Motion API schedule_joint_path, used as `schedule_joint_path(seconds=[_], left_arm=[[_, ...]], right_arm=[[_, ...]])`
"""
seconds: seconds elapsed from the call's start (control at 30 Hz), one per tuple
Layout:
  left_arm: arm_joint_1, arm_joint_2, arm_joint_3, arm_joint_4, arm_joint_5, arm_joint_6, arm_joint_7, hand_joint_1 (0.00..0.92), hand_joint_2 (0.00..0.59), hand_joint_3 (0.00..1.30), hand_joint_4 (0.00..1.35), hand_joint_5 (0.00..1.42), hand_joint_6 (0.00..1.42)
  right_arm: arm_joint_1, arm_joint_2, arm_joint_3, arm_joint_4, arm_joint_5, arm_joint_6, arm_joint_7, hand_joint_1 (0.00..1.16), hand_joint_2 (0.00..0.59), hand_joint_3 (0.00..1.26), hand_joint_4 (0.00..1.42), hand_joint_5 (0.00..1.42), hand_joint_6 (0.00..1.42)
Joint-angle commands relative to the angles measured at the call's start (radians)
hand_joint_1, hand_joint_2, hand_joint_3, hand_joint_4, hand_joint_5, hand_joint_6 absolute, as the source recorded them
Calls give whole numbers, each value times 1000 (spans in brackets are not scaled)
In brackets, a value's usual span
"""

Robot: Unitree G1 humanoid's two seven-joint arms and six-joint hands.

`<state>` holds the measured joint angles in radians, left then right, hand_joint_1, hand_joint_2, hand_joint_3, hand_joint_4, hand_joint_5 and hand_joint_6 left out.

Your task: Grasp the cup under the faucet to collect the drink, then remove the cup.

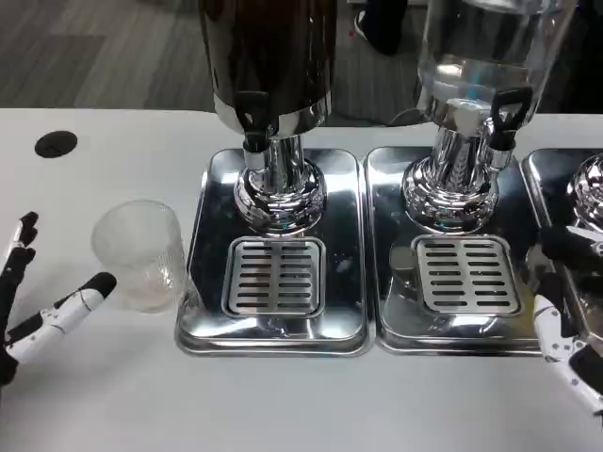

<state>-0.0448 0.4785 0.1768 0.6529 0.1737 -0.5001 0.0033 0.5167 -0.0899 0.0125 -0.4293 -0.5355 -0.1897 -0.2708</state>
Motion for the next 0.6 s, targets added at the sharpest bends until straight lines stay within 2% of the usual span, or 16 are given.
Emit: schedule_joint_path(seconds=[0.03,0.6], left_arm=[[8,20,-8,-12,0,4,-8,396,69,0,0,52,71],[-48,-1,-64,17,38,45,24,379,68,0,0,52,73]], right_arm=[[2,-1,-2,-17,1,-17,0,725,452,408,393,338,395],[8,-7,-23,-8,19,-34,-1,725,452,408,393,338,395]])
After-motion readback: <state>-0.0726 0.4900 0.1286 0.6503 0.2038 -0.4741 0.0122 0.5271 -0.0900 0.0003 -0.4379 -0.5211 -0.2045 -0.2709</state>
